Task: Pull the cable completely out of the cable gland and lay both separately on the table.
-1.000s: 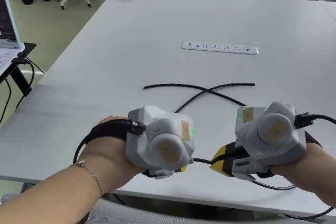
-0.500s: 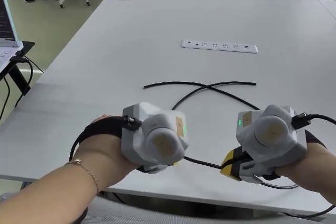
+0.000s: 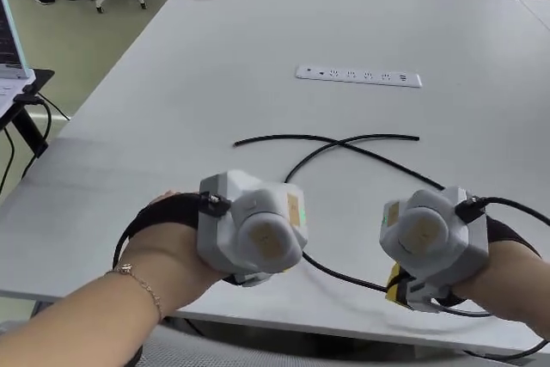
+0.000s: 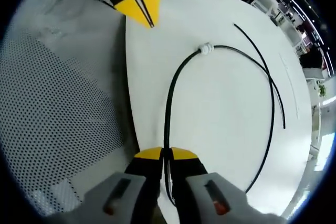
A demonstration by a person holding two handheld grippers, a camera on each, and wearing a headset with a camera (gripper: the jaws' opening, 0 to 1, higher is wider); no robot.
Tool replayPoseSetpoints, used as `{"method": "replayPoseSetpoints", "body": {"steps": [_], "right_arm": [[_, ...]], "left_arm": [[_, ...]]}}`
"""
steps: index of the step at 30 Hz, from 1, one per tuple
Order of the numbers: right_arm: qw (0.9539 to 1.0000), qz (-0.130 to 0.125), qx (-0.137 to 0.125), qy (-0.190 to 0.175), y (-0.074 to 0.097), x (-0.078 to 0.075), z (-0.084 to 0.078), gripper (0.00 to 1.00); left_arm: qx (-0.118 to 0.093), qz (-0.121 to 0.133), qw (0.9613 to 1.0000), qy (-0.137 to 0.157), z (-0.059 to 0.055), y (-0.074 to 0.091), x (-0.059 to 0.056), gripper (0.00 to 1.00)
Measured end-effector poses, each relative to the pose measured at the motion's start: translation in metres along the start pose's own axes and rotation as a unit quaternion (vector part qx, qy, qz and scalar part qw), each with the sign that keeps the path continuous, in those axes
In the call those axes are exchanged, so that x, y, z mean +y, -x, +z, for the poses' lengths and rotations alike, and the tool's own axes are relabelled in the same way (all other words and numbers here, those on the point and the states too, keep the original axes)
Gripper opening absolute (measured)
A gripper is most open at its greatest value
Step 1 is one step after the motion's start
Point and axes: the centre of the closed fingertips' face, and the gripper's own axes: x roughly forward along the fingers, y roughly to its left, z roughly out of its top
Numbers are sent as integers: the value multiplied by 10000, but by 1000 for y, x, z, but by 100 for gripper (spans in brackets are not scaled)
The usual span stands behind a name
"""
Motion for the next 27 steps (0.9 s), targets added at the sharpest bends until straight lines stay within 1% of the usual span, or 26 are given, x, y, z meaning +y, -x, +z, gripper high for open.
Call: {"method": "replayPoseSetpoints", "body": {"steps": [1, 2, 3, 5, 6, 8, 9, 10, 12, 13, 14, 15, 16, 17, 18, 20, 21, 22, 23, 24, 25, 26, 27], "right_arm": [[9998, -36, 173, -128, -1, -2, -8, 3], [9992, -62, 281, -269, -2, -4, -14, 3], [9979, -158, 434, -464, -1, -8, -22, 4], [9951, -310, 658, -669, 1, -16, -34, 4], [9942, -351, 702, -736, 1, -18, -38, 5], [9943, -310, 651, -784, 1, -17, -38, 7], [9937, -289, 608, -893, 0, -16, -36, 10], [9942, -285, 522, -892, 0, -16, -33, 13], [9947, -221, 397, -921, 0, -13, -26, 14], [9948, -173, 286, -967, 0, -12, -22, 15], [9936, -103, 46, -1127, 0, -10, -13, 16], [9920, -61, -142, -1253, 1, -10, -6, 17], [9882, 5, -417, -1477, 3, -11, 3, 18], [9853, 20, -588, -1606, 5, -12, 9, 18], [9805, -24, -841, -1776, 9, -17, 18, 19], [9752, -55, -1085, -1928, 13, -21, 27, 20], [9722, -19, -1270, -1965, 14, -22, 37, 20], [9704, 48, -1396, -1968, 15, -21, 45, 20], [9667, 191, -1536, -2036, 16, -19, 56, 20], [9665, 245, -1586, -2003, 16, -18, 63, 21], [9678, 214, -1543, -1979, 14, -23, 68, 21], [9672, 199, -1581, -1976, 11, -26, 74, 21], [9653, 145, -1655, -2015, 4, -34, 82, 21]], "left_arm": [[8, -12, 10000, 13, -1, -1, 0, 3], [9, -14, 10000, 13, -1, -1, 0, 3], [14, -20, 10000, 14, -2, -1, 1, 3], [15, -33, 10000, 21, -2, -2, 1, 3], [16, -34, 10000, 20, -2, -2, 1, 3], [10, -29, 10000, 21, -2, -2, 2, 3], [3, -24, 10000, 26, -2, -2, 2, 3], [-5, -19, 10000, 29, -2, -2, 2, 3], [-8, 8, 10000, 28, -2, -2, 3, 3], [-7, 27, 10000, 23, -2, -2, 4, 3], [-10, 39, 10000, 25, -3, -2, 5, 3], [-16, 47, 10000, 33, -3, -2, 6, 3], [-24, 61, 10000, 42, -3, -2, 7, 3], [-24, 75, 10000, 40, -3, -1, 8, 3], [-22, 89, 10000, 32, -3, -1, 8, 3], [-23, 138, 9999, 8, -3, 0, 11, 3], [-37, 165, 9999, 7, -3, 1, 13, 3], [-42, 182, 9998, 15, -3, 2, 14, 3], [-45, 210, 9998, 46, -4, 3, 17, 3], [-46, 227, 9997, 79, -5, 3, 19, 3], [-48, 261, 9996, 133, -6, 4, 21, 3], [-59, 279, 9995, 159, -6, 5, 21, 3], [-75, 288, 9994, 175, -6, 5, 21, 3]]}}
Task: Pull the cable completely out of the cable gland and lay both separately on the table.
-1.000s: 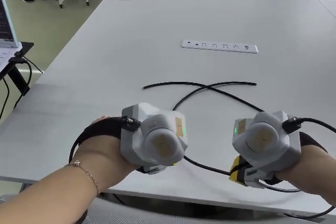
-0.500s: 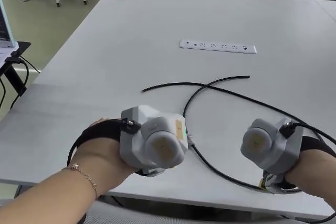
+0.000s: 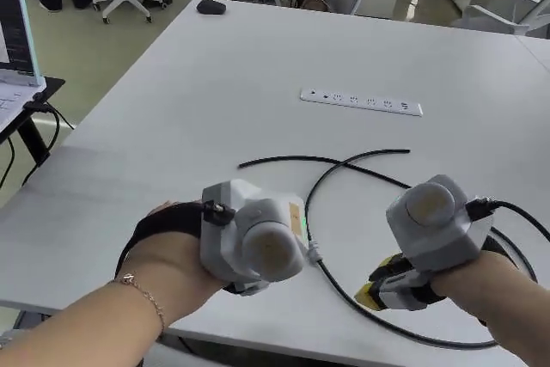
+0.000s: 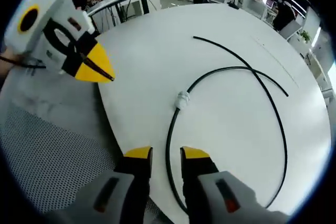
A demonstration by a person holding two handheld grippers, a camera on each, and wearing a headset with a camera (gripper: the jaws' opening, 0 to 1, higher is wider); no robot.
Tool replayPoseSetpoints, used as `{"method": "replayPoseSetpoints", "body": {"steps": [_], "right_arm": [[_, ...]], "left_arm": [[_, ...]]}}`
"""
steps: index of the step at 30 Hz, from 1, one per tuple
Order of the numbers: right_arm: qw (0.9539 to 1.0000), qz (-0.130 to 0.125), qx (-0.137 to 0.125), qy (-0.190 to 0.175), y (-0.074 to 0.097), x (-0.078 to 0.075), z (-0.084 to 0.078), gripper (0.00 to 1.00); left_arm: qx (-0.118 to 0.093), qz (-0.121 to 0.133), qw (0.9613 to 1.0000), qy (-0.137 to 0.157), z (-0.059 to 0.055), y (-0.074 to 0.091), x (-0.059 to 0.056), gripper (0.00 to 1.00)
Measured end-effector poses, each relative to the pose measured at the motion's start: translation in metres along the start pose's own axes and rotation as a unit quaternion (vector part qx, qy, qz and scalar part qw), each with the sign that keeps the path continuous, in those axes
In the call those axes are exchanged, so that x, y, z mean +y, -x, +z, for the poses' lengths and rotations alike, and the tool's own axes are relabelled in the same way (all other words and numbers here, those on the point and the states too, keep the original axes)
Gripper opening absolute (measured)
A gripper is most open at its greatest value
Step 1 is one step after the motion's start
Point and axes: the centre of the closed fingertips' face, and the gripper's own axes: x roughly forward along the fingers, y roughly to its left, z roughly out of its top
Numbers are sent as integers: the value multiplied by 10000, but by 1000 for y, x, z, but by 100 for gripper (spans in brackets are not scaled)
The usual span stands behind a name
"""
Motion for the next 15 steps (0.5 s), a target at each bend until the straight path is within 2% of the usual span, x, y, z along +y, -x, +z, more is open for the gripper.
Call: {"method": "replayPoseSetpoints", "body": {"steps": [3, 4, 6, 9, 12, 13, 14, 15], "right_arm": [[9981, -61, -219, -569, -21, -10, 14, 22], [9965, -181, -319, -758, -33, -17, 20, 23], [9956, -300, -284, -844, -44, -23, 23, 26], [9910, -351, -504, -1188, -58, -26, 35, 27], [9902, -441, -524, -1219, -69, -31, 40, 27], [9901, -462, -511, -1223, -72, -31, 40, 24], [9917, -586, -355, -1088, -69, -35, 34, 18], [9914, -650, -403, -1062, -74, -38, 35, 14]], "left_arm": [[4, 18, 10000, 32, -1, 0, 0, 3], [23, 25, 10000, 43, -2, 0, 1, 3], [40, 34, 10000, 80, -3, 1, 1, 3], [67, 32, 9999, 108, -6, 2, -1, 3], [95, 22, 9999, 125, -7, 2, -2, 3], [101, 19, 9999, 134, -8, 2, -2, 3], [106, 21, 9998, 149, -9, 1, -1, 3], [108, 22, 9998, 161, -9, 1, -1, 3]]}}
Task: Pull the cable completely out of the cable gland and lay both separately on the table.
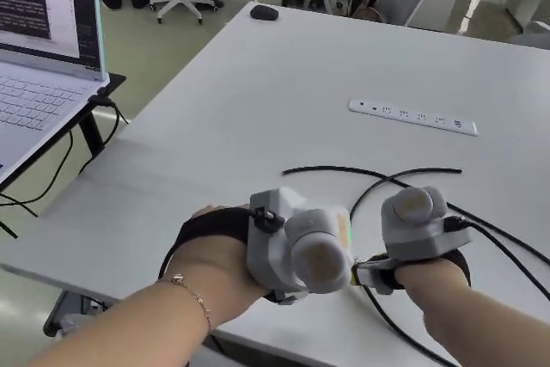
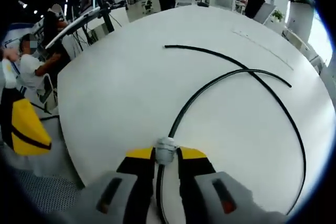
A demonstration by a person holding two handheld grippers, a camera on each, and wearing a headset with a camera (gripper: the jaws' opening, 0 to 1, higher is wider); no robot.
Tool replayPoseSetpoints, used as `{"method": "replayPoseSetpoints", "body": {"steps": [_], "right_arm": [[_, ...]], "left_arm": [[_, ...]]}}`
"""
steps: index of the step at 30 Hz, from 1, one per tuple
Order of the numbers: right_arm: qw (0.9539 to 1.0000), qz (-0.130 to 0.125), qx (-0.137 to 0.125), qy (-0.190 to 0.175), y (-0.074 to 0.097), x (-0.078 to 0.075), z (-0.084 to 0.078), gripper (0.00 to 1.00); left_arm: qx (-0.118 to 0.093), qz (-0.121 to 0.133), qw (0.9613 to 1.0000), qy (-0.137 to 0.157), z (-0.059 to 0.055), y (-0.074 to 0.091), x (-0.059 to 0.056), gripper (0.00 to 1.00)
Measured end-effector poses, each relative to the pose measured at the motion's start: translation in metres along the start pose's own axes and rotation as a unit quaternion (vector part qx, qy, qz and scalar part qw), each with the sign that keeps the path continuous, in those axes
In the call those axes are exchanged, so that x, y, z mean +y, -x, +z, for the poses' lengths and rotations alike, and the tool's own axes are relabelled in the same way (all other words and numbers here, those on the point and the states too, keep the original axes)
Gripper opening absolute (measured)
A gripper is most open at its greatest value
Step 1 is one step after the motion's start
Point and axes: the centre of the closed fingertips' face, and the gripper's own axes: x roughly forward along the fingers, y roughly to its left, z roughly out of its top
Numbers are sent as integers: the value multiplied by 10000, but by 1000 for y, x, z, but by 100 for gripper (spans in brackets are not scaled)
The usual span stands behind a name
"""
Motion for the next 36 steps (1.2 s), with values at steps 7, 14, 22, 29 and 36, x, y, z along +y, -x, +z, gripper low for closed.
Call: {"method": "replayPoseSetpoints", "body": {"steps": [7, 14, 22, 29, 36], "right_arm": [[9969, 677, -26, 389, 7, 23, 0, 13], [9809, 1741, -196, 842, 57, 65, 3, 13], [9520, 2565, -121, 1664, 103, 95, -9, 13], [9353, 3176, 104, 1556, 124, 104, -15, 12], [9344, 3415, 136, 1001, 126, 108, -11, 11]], "left_arm": [[2, -5, 10000, 33, -1, -1, 1, 3], [-78, 78, 9999, 8, 5, -3, 5, 10], [-691, 25, 9971, -310, 34, -4, -3, 30], [-1230, -535, 9864, -948, 59, -2, -40, 38], [-773, -511, 9877, -1261, 44, -8, -42, 29]]}}
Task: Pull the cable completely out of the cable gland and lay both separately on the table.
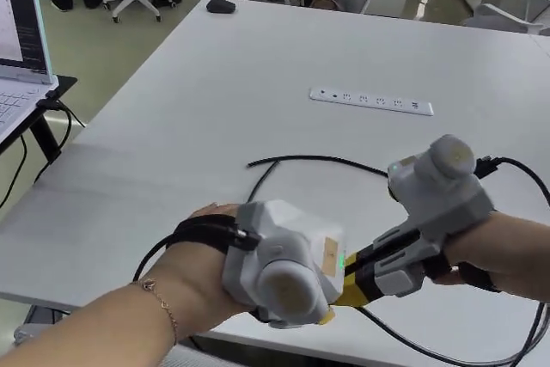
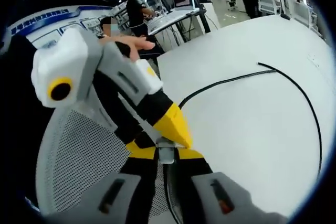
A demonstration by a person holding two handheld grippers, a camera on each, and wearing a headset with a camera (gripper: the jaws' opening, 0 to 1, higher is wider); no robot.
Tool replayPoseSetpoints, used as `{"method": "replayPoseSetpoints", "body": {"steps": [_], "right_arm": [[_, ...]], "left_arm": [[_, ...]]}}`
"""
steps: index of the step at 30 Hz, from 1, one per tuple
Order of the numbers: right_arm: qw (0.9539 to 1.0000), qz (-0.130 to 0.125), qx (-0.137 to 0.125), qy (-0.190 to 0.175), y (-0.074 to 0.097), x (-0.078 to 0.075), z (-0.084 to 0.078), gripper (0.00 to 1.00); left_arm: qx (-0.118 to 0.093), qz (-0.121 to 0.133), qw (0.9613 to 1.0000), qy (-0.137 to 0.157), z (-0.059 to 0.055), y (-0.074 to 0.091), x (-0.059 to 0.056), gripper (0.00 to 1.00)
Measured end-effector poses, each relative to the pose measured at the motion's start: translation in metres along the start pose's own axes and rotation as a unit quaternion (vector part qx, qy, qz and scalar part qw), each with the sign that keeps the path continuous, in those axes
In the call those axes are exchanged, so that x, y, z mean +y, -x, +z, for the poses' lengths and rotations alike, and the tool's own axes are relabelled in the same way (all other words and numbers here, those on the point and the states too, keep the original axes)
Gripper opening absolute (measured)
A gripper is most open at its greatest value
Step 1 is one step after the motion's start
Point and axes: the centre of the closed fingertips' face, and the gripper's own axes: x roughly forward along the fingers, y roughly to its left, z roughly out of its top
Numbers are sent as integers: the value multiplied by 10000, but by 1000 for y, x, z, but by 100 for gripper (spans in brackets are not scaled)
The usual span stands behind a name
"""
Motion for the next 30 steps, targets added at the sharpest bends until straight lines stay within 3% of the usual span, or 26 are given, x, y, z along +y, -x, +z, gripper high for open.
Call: {"method": "replayPoseSetpoints", "body": {"steps": [3, 9, 11, 14, 17, 20, 23, 25, 26, 28, 30], "right_arm": [[9991, 180, -136, -363, 0, 5, 3, 11], [9957, 301, -216, -851, 4, 5, 2, 12], [9949, 361, -261, -903, 5, 7, 1, 12], [9949, 369, -570, -746, 12, 6, 8, 12], [9955, 246, -693, -601, 21, 10, 13, 17], [9961, -264, -833, -141, 28, 10, 16, 29], [9926, -889, -769, 294, 29, 7, 10, 28], [9855, -1427, -552, 734, 26, 2, 2, 27], [9787, -1741, -401, 1012, 24, -3, -3, 26], [9680, -2090, -116, 1382, 19, -6, -11, 22], [9604, -2238, 90, 1654, 15, -8, -15, 19]], "left_arm": [[27, 74, 10000, -26, 0, 3, 3, 24], [91, 67, 9999, -58, -1, 3, 3, 20], [109, 1, 9999, 15, 0, 3, 1, 18], [158, 261, 9995, -82, 3, 7, 9, 17], [42, 318, 9990, 313, 5, 8, 13, 17], [165, 335, 9988, 316, -2, 9, 14, 17], [224, 377, 9985, 328, -5, 10, 15, 17], [238, 456, 9979, 397, -5, 10, 20, 17], [246, 491, 9976, 419, -6, 10, 21, 17], [254, 530, 9971, 482, -7, 11, 22, 17], [277, 498, 9967, 582, -10, 10, 21, 17]]}}
